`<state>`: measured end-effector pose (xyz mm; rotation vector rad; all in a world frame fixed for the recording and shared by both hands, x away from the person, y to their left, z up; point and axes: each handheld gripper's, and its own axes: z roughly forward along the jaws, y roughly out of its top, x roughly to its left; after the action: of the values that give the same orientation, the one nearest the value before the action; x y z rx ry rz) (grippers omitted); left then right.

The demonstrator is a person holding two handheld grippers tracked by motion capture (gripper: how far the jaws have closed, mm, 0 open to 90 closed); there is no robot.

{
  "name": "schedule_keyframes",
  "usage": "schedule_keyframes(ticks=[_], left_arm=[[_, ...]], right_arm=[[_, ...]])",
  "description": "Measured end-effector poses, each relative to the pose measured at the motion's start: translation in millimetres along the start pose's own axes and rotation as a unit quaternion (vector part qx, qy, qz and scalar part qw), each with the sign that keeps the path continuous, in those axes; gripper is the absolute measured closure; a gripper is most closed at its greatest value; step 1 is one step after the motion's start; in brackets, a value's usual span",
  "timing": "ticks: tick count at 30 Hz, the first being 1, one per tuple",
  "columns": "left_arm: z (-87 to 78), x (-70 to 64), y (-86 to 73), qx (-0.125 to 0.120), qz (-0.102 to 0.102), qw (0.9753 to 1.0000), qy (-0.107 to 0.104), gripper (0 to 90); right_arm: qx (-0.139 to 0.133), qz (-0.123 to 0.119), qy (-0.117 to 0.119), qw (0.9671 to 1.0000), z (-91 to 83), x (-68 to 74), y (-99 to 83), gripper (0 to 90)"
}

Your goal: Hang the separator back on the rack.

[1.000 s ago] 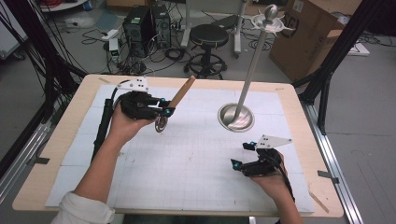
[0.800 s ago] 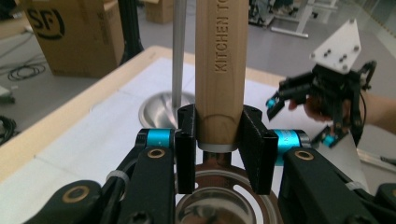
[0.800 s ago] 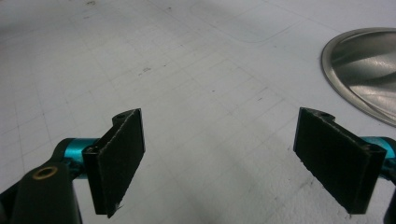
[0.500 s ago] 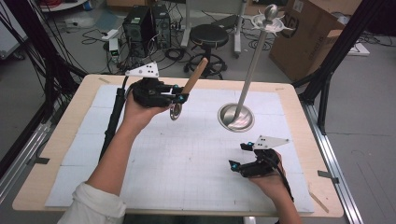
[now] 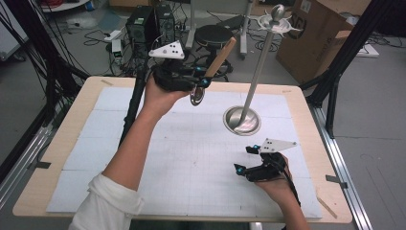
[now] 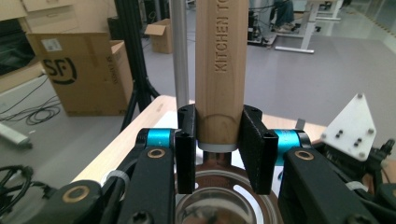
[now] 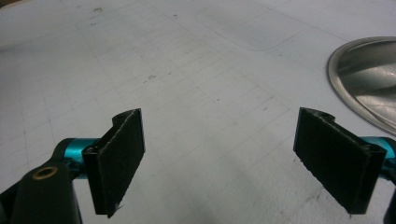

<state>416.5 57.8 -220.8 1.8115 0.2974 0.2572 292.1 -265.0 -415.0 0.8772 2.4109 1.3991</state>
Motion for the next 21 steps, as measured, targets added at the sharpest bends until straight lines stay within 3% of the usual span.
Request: schedule_keyframes(ticks=[6,15,21], left_arm=[[8.2,4.6,10.7,0.004,0.005,1.0000,0.001,69.1],[16.3,12.4,14.6,0.001,0.002,0.9999,0.010,69.1],[24.4,13.5,27.0,0.002,0.013,0.9999,0.009,69.1]], right_arm=[[-0.004,0.002,0.001,1.0000,-0.7,-1.1,0.0,15.3],[-0.004,0.002,0.002,1.0000,-0.2,-0.8,0.3,15.3],[-0.007,0.008,0.009,0.9999,-0.4,-1.2,0.3,15.3]])
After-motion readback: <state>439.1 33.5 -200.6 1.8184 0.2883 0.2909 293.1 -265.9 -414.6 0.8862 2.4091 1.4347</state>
